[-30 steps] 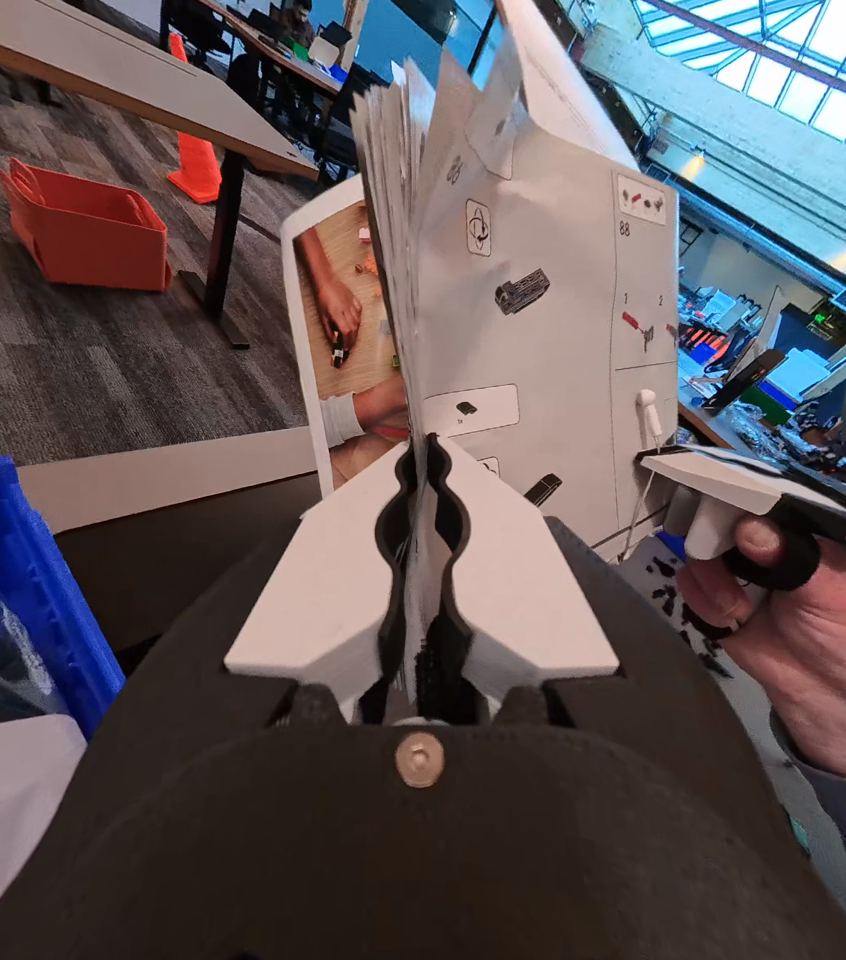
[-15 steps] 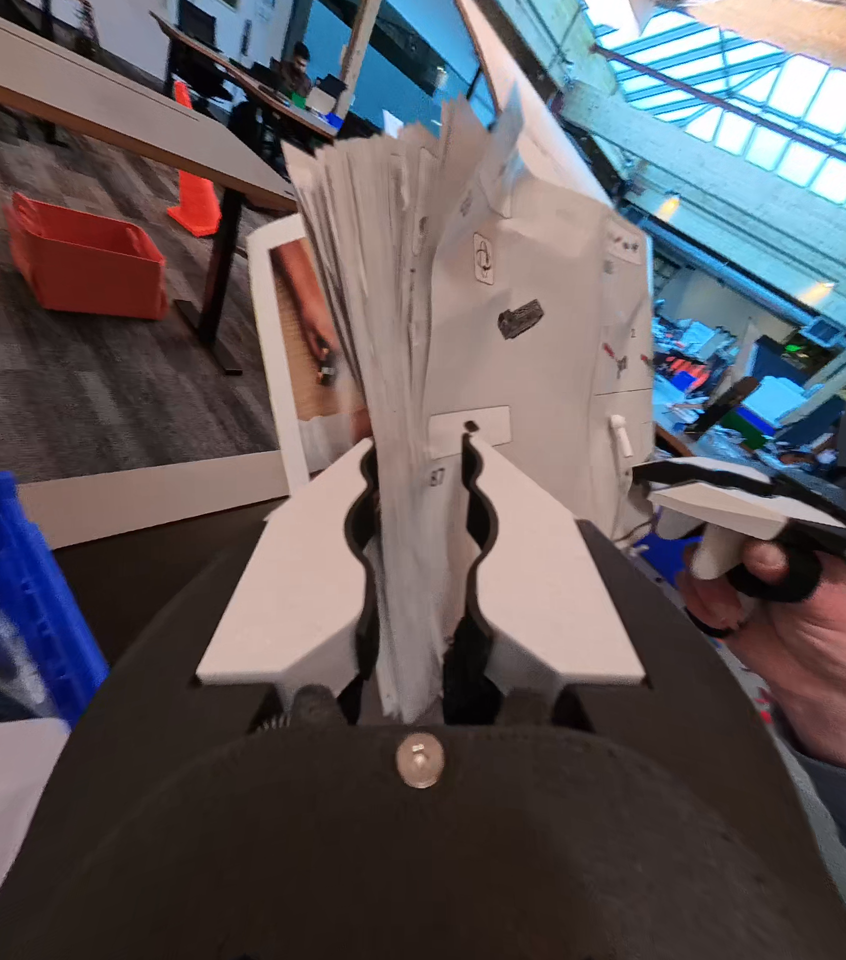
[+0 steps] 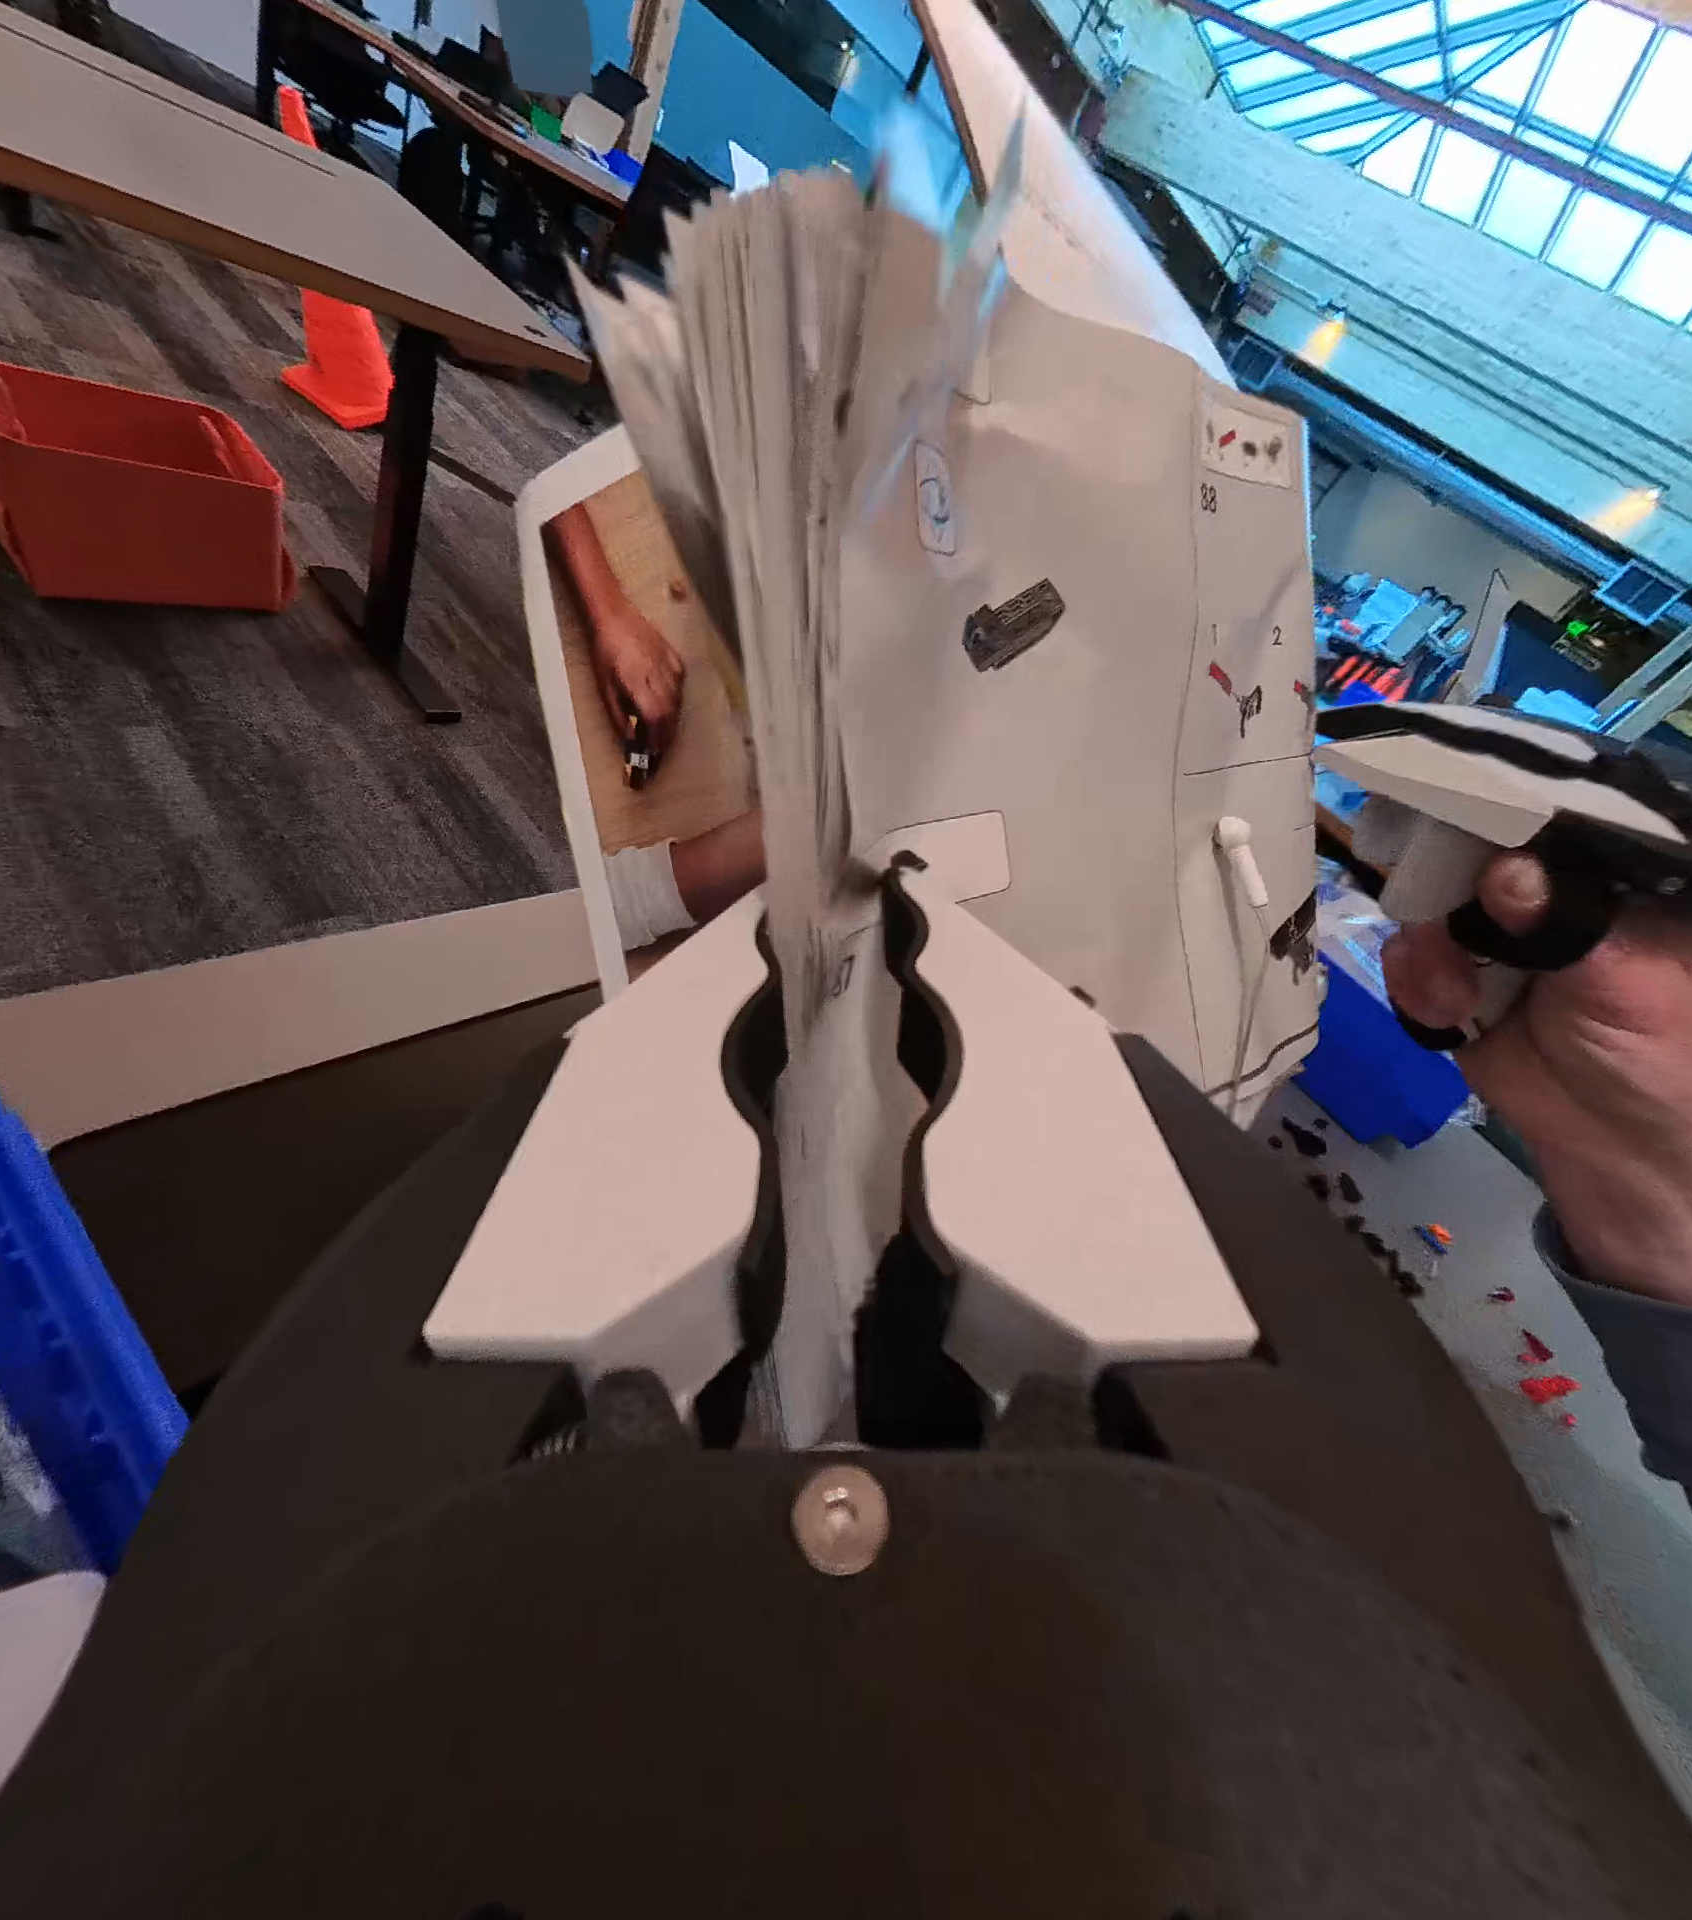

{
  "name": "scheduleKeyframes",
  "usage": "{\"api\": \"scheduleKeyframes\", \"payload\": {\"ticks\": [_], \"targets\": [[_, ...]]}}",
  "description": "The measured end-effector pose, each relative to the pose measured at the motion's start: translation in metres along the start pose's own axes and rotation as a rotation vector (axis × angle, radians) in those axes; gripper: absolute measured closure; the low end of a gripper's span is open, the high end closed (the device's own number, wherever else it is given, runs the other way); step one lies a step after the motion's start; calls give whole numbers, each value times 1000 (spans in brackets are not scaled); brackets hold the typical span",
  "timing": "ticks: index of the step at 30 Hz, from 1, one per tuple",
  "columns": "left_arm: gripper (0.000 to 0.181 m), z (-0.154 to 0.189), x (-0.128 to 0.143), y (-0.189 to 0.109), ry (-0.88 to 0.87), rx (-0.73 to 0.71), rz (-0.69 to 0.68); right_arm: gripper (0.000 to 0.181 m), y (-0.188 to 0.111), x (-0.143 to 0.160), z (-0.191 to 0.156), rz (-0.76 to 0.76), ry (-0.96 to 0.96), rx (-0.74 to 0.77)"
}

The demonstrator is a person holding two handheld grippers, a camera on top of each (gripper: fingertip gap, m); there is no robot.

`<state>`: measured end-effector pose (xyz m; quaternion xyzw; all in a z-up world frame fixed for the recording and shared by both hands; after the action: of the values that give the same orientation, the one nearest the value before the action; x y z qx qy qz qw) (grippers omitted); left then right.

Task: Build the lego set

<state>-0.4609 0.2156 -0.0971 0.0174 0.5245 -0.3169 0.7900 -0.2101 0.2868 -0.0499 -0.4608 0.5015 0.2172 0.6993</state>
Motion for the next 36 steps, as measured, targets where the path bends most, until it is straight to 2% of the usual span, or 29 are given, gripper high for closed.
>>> {"api": "scheduleKeyframes", "payload": {"ticks": [3,5,9,14,17,21,23,25,29,36], "targets": [[171,-3,-3,0,-4,-16,-25,181,3,-5,-7,-39,-137,82],[171,-4,-4,0,15,-50,-32,181,6,-5,-13,-74,-231,134],[157,-1,-9,-8,27,-84,3,181,-5,-7,-16,-89,-225,78],[134,10,-16,-36,93,-150,73,165,-38,-7,-28,-45,-254,12],[121,24,-19,-59,147,-179,80,162,-62,-7,-38,-46,-282,-23],[121,60,-11,-88,276,-183,23,157,-103,-4,-58,-64,-359,-75],[123,81,2,-101,358,-189,-30,156,-125,2,-70,-87,-405,-101],[137,102,18,-114,447,-199,-59,156,-146,12,-81,-117,-447,-100],[149,140,63,-130,565,-190,-140,156,-183,43,-103,-160,-523,-123],[152,202,164,-124,701,-113,-285,181,-227,121,-136,-234,-549,-169]]}}
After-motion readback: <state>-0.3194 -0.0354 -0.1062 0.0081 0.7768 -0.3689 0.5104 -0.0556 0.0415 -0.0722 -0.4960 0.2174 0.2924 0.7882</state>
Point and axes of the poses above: each gripper's, where its closed fingertips meet, y out along the fingers, x out of its underside, z = x × y across the jaws, the point moved 6 cm from there along -y, back along the fingers, and after that the axes turned 12 degrees about -z, right-handed, at the moved point
